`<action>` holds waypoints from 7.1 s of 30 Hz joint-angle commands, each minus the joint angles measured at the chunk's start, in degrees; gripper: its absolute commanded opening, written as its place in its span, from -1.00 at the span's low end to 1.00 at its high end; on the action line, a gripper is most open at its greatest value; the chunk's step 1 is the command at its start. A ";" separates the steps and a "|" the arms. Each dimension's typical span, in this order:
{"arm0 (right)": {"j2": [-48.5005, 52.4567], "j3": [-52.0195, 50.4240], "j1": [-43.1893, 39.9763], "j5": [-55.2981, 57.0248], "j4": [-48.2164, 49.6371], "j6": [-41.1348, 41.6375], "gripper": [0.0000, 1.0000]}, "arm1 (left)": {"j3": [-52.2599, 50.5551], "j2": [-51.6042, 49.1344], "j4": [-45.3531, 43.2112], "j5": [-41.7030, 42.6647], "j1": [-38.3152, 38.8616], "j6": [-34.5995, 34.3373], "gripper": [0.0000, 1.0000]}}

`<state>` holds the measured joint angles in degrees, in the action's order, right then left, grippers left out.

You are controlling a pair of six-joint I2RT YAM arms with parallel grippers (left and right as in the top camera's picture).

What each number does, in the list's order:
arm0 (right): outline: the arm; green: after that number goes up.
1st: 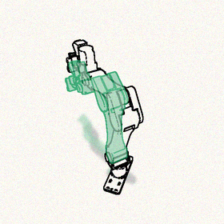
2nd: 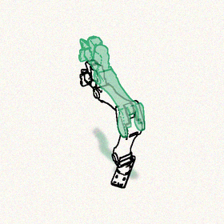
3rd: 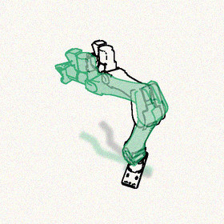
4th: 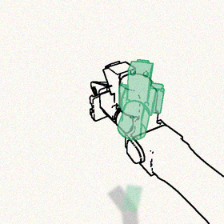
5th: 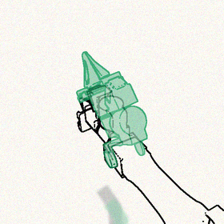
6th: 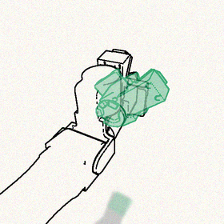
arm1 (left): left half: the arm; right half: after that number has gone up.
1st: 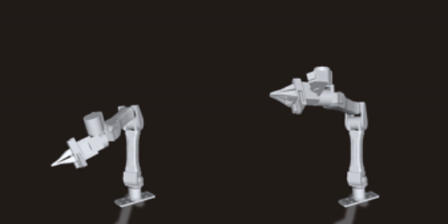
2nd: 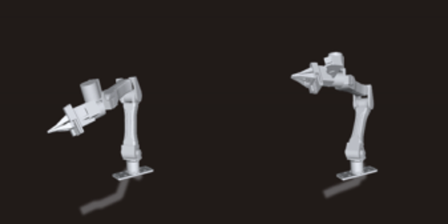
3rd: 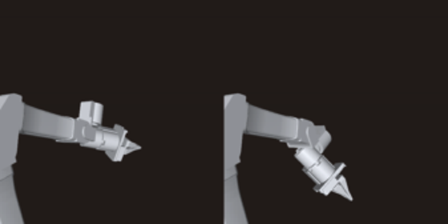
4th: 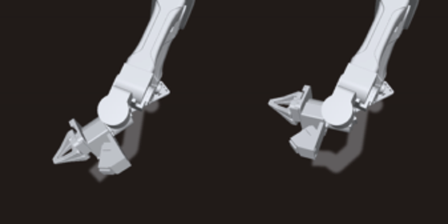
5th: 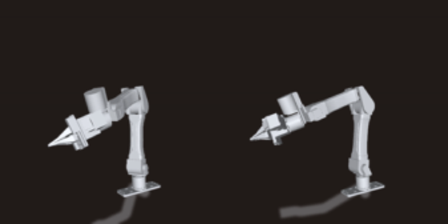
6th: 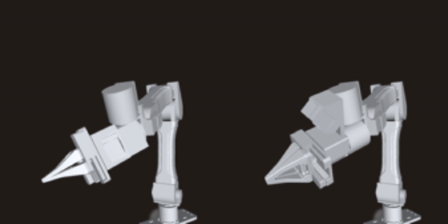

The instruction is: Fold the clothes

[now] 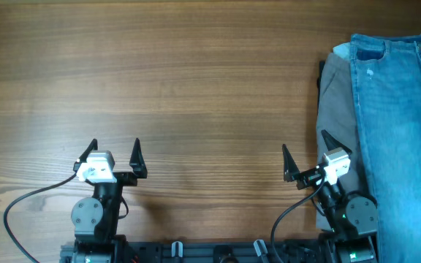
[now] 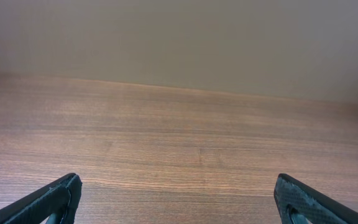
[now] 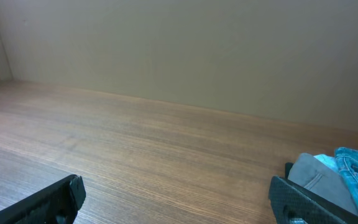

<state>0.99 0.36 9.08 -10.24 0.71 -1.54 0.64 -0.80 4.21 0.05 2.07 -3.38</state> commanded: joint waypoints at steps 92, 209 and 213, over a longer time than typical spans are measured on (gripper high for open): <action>90.05 84.74 -5.14 24.94 -39.98 18.84 0.99 | 69.88 -68.17 44.28 15.54 -0.44 -1.62 1.00; 85.81 101.90 6.64 10.19 -77.31 27.04 0.65 | 85.72 -130.90 30.75 0.42 -20.02 -14.86 -0.85; 85.81 101.90 6.64 10.19 -77.53 27.04 0.65 | 86.84 -129.94 28.98 27.63 -30.10 -4.33 -0.42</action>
<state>86.56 102.41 16.01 0.38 -76.69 25.32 89.01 -126.43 32.05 17.12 -19.33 -12.25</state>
